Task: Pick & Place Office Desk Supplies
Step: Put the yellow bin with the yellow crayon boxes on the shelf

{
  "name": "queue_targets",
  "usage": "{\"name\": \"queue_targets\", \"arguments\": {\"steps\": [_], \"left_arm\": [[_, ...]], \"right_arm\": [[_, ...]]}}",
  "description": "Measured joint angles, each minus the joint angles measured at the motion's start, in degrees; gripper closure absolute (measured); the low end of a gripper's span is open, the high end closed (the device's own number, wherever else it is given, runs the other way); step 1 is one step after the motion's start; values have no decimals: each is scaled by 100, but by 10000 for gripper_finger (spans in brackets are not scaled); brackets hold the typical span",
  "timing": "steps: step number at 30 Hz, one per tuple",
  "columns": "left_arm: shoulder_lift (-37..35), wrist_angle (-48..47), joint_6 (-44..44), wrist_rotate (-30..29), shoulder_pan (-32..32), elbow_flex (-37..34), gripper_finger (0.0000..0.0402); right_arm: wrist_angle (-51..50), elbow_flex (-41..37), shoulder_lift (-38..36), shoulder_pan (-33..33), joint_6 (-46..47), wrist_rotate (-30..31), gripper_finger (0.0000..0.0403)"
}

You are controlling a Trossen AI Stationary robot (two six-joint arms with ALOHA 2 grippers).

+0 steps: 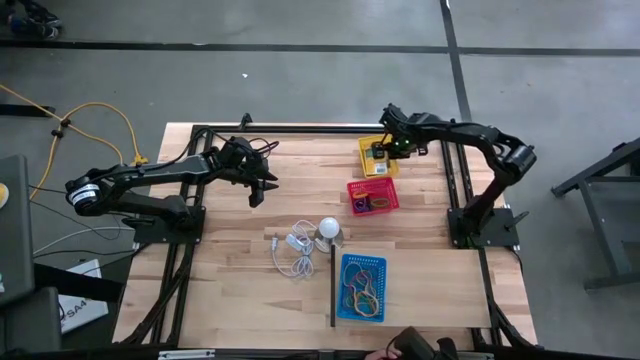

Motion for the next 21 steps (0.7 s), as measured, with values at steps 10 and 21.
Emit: {"name": "queue_targets", "arguments": {"steps": [10, 21], "left_arm": [[0, 1, -1, 0, 0, 0, 284], [0, 1, -1, 0, -2, 0, 284]], "right_arm": [[13, 1, -790, -1, -65, -56, 400], [-317, 1, -1495, -24, -119, -882, 400]]}}
